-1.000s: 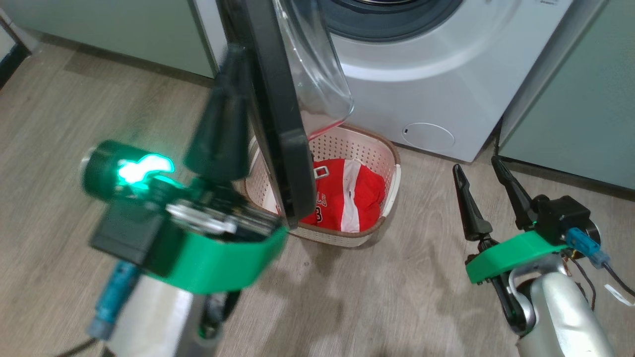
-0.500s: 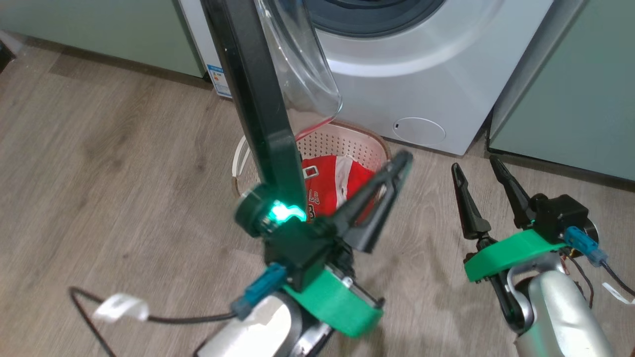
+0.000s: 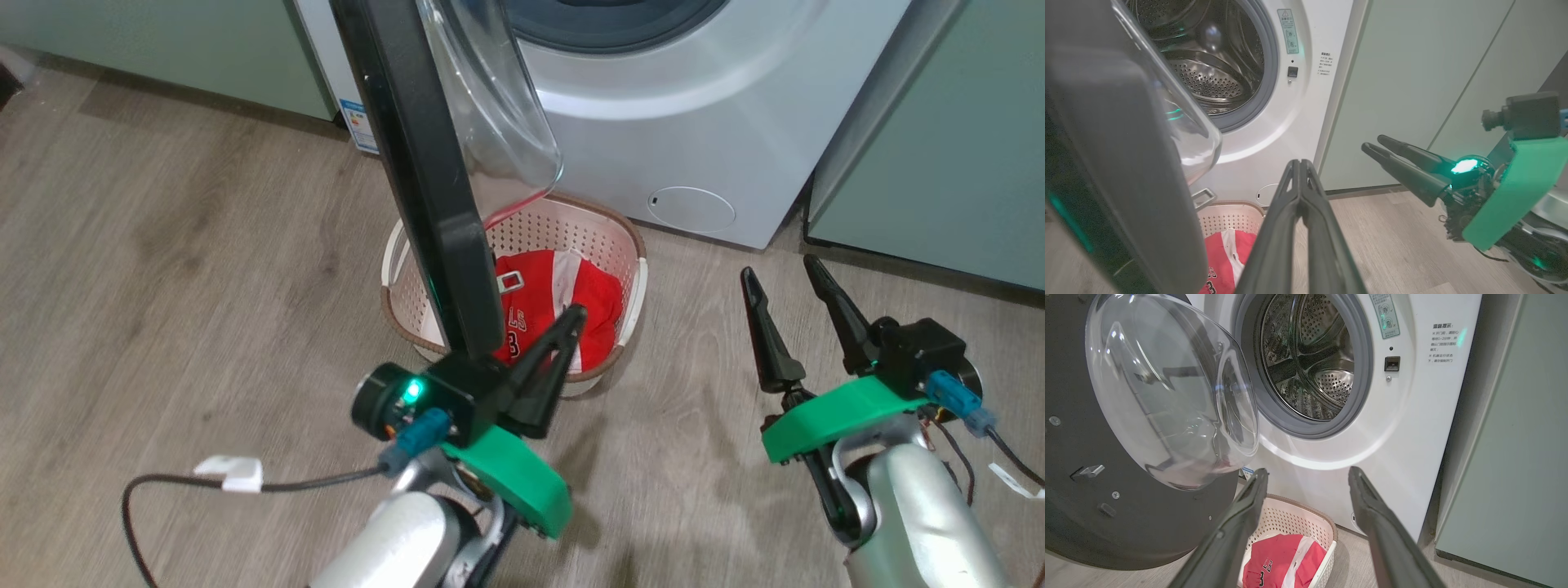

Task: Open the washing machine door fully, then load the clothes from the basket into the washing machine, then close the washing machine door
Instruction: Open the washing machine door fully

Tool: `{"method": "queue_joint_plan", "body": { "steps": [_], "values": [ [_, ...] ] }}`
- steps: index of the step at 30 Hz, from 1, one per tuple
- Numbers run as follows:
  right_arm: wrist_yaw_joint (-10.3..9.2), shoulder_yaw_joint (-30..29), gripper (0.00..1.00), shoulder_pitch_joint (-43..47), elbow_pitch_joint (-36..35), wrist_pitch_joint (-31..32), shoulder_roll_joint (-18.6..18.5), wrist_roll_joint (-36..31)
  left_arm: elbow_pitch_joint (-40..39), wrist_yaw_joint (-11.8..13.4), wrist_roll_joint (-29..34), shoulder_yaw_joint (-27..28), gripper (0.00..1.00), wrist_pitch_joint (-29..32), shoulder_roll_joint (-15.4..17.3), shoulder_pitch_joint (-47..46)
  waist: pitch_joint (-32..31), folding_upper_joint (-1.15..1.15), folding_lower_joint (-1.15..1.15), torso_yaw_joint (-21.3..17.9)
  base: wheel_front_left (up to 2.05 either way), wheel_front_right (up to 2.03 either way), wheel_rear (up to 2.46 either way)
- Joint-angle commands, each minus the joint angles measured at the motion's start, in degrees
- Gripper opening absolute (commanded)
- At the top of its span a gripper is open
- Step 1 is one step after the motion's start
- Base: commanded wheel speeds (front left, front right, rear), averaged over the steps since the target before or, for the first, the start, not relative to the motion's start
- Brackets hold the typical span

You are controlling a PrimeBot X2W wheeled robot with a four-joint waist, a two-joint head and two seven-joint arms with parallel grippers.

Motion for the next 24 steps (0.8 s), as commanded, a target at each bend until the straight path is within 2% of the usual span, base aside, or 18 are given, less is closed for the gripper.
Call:
{"method": "queue_joint_plan", "body": {
  "steps": [1,24],
  "values": [
    [0.0,1.46,1.0,-1.91,-1.43,-0.46,0.62,0.22,-1.22,0.57,-0.32,2.82,0.0,-0.53,0.47,-1.55,0.09,0.0,0.0,-0.02,0.0,0.0,0.0],
    [0.0,1.13,1.0,-2.76,-0.87,0.0,0.7,0.46,3.31,2.86,-1.96,7.35,0.0,-3.47,1.88,-3.0,1.12,0.0,0.0,0.04,0.0,0.0,0.0]
  ]
}}
